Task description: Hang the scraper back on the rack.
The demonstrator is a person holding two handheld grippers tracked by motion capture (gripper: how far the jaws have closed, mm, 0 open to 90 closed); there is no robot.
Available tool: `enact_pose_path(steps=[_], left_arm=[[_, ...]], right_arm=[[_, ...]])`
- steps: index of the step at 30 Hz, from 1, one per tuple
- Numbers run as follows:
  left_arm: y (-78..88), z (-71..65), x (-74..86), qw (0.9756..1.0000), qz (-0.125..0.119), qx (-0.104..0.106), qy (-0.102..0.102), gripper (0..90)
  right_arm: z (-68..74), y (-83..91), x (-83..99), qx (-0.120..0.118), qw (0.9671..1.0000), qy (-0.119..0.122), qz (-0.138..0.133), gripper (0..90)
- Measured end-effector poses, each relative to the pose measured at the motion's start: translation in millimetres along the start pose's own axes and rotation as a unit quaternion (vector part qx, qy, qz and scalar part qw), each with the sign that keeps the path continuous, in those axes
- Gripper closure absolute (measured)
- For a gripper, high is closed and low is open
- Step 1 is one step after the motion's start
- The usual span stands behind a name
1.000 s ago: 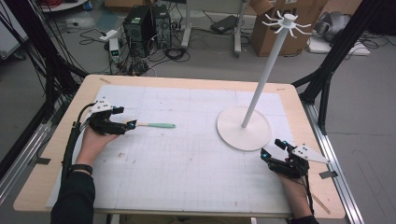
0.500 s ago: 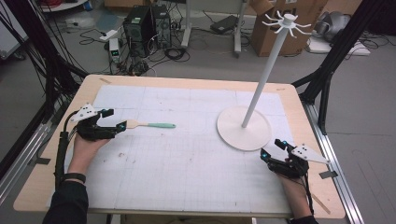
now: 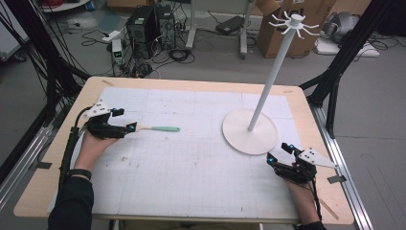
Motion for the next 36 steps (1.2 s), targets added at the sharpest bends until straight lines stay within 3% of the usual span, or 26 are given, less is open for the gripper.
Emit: enact_pose_path(steps=[2,7,11,14,20,23,29,32,36], left_arm=[[-8.5,-2.2,2.0,0.9999,0.009,0.008,-0.007,19.1],[-28.2,-3.0,8.3,0.998,0.056,0.023,-0.019,24.2],[-38.2,-2.2,10.1,0.9968,0.07,0.029,-0.023,29.3],[-43.9,-1.9,11.4,0.9951,0.088,0.033,-0.03,31.9],[-55.7,-8.2,15.1,0.9898,0.119,0.051,-0.058,49.5],[-57.4,-7.3,20.2,0.9879,0.135,0.048,-0.059,51.7],[-58.1,-5.5,21.9,0.9865,0.13,0.073,-0.068,68.9],[-57.8,-2.1,24.2,0.9877,0.12,0.083,-0.056,70.8],[-57.5,-3.4,24.2,0.9857,0.118,0.093,-0.077,74.4]], right_arm=[[-0.7,-0.2,-0.1,-0.002,1.0,0.002,-0.002,23.9],[0.4,0.2,0.0,-0.002,1.0,0.001,0.001,23.9],[0.6,0.2,0.0,-0.002,1.0,0.001,0.001,24.0],[0.5,0.1,0.0,-0.002,1.0,0.001,0.001,24.0],[0.5,-0.1,0.0,-0.002,1.0,0.002,-0.001,24.0],[0.5,-0.1,0.0,-0.002,1.0,0.003,0.0,23.9],[0.6,-0.1,0.0,-0.003,1.0,0.002,0.001,24.0],[0.7,-0.1,0.0,-0.003,1.0,0.002,0.0,24.0],[1.0,-0.2,0.0,-0.003,1.0,0.003,0.001,24.0]])
Point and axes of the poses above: each handheld gripper's, and its own axes: y roughly backward along the jaws, x roughly out of its underside, z roughly to its left, the point moved 2 cm from there along -y, roughly forward along the jaws, and after that the axes turned 11 degrees about -z, right-handed, at the moved point
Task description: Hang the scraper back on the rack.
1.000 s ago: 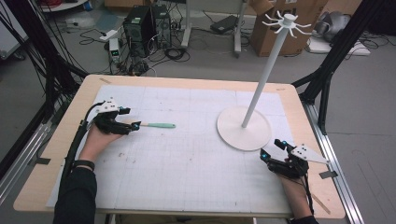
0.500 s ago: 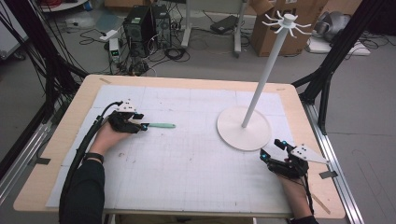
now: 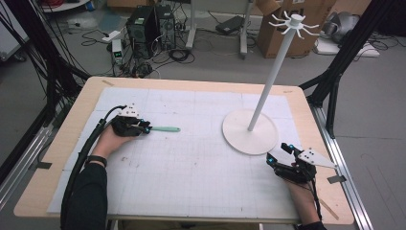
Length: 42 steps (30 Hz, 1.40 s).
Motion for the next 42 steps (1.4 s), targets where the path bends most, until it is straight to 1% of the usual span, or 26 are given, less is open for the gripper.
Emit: enact_pose_path(steps=[2,4,5,6,10,15,19,22,23,24,26,27,28,29,30,31,34,36,38,39,40,41,42], left_arm=[[-0.2,-1.3,-0.5,0.9999,-0.001,0.002,-0.01,75.9],[0.1,-1.8,-1.0,0.9995,0.001,0.007,-0.029,77.0],[0.3,-1.5,-1.1,0.9993,0.002,0.008,-0.036,77.4],[0.3,-1.2,-0.8,0.9992,0.001,0.011,-0.038,77.5],[0.6,1.0,1.1,0.9991,-0.008,0.02,-0.035,77.6],[0.5,0.8,-0.5,0.9988,-0.005,0.025,-0.042,79.0],[1.4,-1.2,-2.0,0.9995,-0.007,0.028,-0.016,81.1],[1.7,-2.3,-2.6,0.9995,-0.005,0.028,-0.014,81.8],[1.3,-2.5,-2.0,0.9993,-0.008,0.031,-0.017,81.6],[0.9,-2.8,-2.4,0.9993,-0.005,0.028,-0.025,81.3],[0.1,-4.0,-1.9,0.9988,-0.003,0.029,-0.039,80.9],[-0.2,-4.1,-1.4,0.9989,-0.002,0.028,-0.037,80.5],[-0.6,-4.2,-0.8,0.9992,-0.006,0.027,-0.029,80.2],[-0.4,-3.0,0.1,0.9994,-0.007,0.028,-0.019,80.0],[-0.3,-2.0,1.3,0.9995,-0.011,0.029,-0.003,80.0],[-0.4,-1.4,1.8,0.9994,-0.014,0.03,0.002,80.3],[-0.3,-1.2,1.5,0.9994,-0.012,0.031,0.005,80.7],[-0.6,-2.5,-0.1,0.9996,-0.007,0.026,0.001,81.1],[-1.1,-4.4,-2.0,0.9998,-0.003,0.021,0.003,81.3],[-0.9,-4.8,-3.1,0.9998,0.001,0.018,0.006,81.6],[-0.9,-6.0,-3.7,0.9995,-0.002,0.021,0.025,81.8],[-0.2,-7.0,-5.0,0.9992,-0.008,0.02,0.034,81.8],[1.5,-7.0,-6.9,0.9991,-0.016,0.018,0.036,81.8]], right_arm=[[-0.2,0.1,0.0,0.0,1.0,0.001,0.0,24.0],[-0.1,0.0,0.0,0.0,1.0,0.0,0.0,24.0],[0.0,0.0,0.0,0.0,1.0,0.0,0.0,24.0],[0.0,-0.2,0.0,0.0,1.0,0.001,-0.001,24.0],[-0.1,-0.1,0.0,0.0,1.0,-0.001,0.001,24.1],[-0.2,-0.1,0.0,0.0,1.0,0.0,0.001,24.2],[-0.2,-0.2,0.0,0.0,1.0,-0.001,0.001,24.2],[-0.1,-0.2,0.0,0.0,1.0,-0.001,0.001,24.2],[-0.2,-0.1,0.0,0.0,1.0,0.0,0.001,24.2],[-0.1,-0.2,0.0,0.0,1.0,-0.001,0.001,24.2],[-0.3,-0.1,0.0,0.0,1.0,0.0,0.002,24.2],[-0.3,-0.1,0.0,0.0,1.0,0.0,0.002,24.2],[-0.3,-0.2,0.0,0.0,1.0,0.0,0.002,24.2],[-0.3,-0.1,0.0,0.0,1.0,0.0,0.002,24.2],[-0.2,-0.2,0.0,0.0,1.0,0.0,0.002,24.2],[-0.4,-0.2,0.1,0.0,1.0,0.003,0.002,24.3],[-0.2,-0.3,0.1,0.0,1.0,0.001,0.002,24.4],[-0.3,-0.2,0.1,-0.001,1.0,0.002,0.002,24.4],[-0.2,-0.3,0.0,-0.001,1.0,0.001,0.002,24.5],[-0.3,-0.2,0.0,-0.001,1.0,0.0,0.002,24.5],[-0.2,-0.2,0.0,-0.001,1.0,-0.001,0.002,24.5],[-0.2,-0.2,-0.1,-0.002,1.0,-0.001,0.002,24.5],[-0.2,-0.2,-0.1,-0.002,1.0,-0.001,0.002,24.5]])
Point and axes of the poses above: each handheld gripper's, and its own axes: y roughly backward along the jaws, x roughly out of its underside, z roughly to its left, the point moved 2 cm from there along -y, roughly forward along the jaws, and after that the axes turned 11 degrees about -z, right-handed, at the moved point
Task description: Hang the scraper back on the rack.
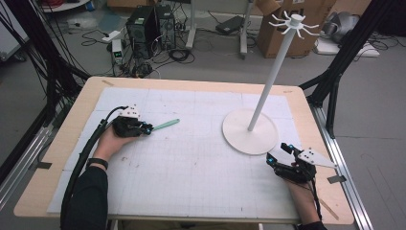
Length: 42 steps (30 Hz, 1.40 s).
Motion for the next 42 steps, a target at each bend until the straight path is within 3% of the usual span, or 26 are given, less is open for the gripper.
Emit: enact_pose_path(steps=[6,10,14,18,20,30,42], left_arm=[[10.3,-12.0,-21.2,0.9987,-0.05,0.006,-0.007,81.8],[20.2,-21.0,-37.2,0.9961,-0.083,0.015,0.025,81.8],[31.1,-29.7,-55.8,0.9944,-0.093,0.022,0.046,81.7],[39.9,-41.1,-79.8,0.9934,-0.102,0.018,0.049,81.7],[43.8,-48.3,-92.9,0.9915,-0.115,0.024,0.056,81.7],[44.5,-74.7,-155.1,0.9872,-0.146,0.042,0.048,81.6],[27.1,-96.5,-231.8,0.9858,-0.152,0.07,0.015,81.6]], right_arm=[[0.1,0.0,0.0,0.001,1.0,0.0,0.0,24.5],[-0.4,-0.1,0.1,0.0,1.0,0.002,0.0,24.5],[-0.5,-0.2,0.1,0.001,1.0,0.001,0.0,24.6],[-0.8,-0.4,0.0,0.001,1.0,0.001,-0.001,24.7],[-0.7,-0.4,0.0,0.002,1.0,-0.001,0.0,24.8],[-0.6,-0.5,0.0,0.001,1.0,0.0,0.0,24.8],[-1.0,-0.2,0.0,0.0,1.0,-0.001,0.001,24.8]])
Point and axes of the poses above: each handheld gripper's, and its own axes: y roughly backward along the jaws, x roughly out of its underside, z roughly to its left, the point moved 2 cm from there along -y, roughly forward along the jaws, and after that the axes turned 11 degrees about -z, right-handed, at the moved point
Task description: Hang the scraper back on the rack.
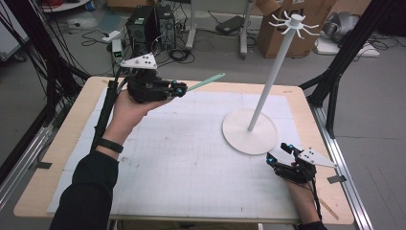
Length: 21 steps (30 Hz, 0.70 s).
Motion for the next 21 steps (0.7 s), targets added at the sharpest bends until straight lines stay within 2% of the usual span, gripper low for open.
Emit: enact_pose_path(steps=[6,21], left_arm=[[-15.1,-11.2,-29.2,0.9998,-0.005,0.012,-0.014,81.6],[-37.3,-33.8,-99.3,0.9985,-0.003,0.019,-0.051,81.6]], right_arm=[[0.1,-0.1,0.0,0.0,1.0,-0.001,-0.001,24.7],[0.0,-0.4,0.1,0.0,1.0,-0.001,-0.001,24.8]])
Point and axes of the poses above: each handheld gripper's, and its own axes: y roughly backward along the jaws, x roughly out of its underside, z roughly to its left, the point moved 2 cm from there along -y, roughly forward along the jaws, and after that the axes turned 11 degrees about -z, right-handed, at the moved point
